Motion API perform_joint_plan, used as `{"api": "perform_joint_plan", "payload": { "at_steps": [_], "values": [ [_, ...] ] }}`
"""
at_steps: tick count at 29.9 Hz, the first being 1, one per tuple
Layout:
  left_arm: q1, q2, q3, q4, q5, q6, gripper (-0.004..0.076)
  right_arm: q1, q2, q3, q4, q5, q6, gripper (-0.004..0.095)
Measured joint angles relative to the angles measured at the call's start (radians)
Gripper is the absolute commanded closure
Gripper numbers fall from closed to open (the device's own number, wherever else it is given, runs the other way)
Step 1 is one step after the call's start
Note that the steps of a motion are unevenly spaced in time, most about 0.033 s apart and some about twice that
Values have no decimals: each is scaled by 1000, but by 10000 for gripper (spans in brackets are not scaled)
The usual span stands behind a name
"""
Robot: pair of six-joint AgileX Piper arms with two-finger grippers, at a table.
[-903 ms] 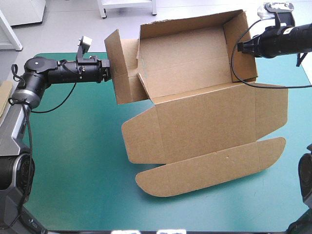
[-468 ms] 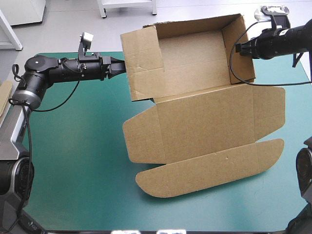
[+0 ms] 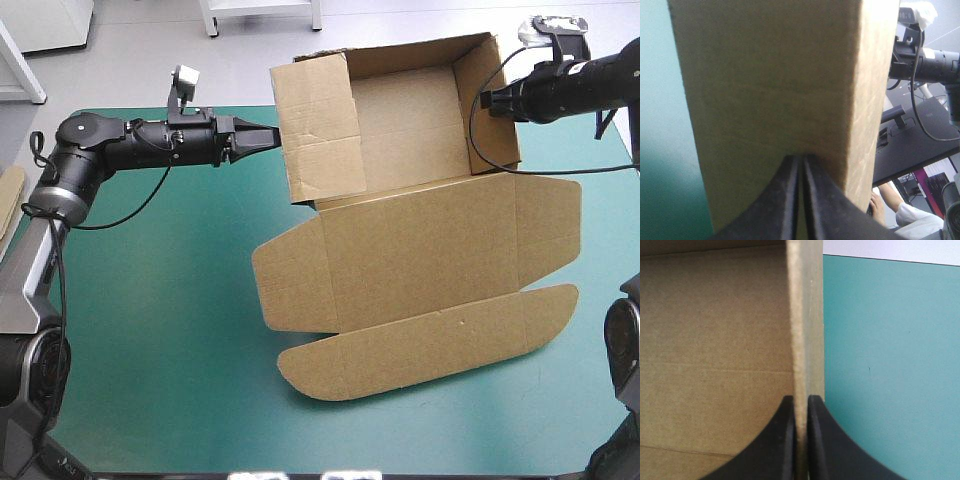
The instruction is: Fold the box
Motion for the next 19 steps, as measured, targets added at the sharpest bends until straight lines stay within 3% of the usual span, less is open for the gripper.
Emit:
{"api": "perform_joint_plan", "payload": {
  "at_steps": [4, 7, 19],
  "values": [
    [-17, 0, 0, -5, 0, 0, 391, 16, 0, 0, 0, -1, 0, 923],
    [-25, 0, 0, -24, 0, 0, 310, 39, 1, 0, -5, -1, 0, 923],
    [-27, -22, 0, 21, -2, -18, 304, 81, 3, 0, -59, -3, 23, 921]
  ]
}}
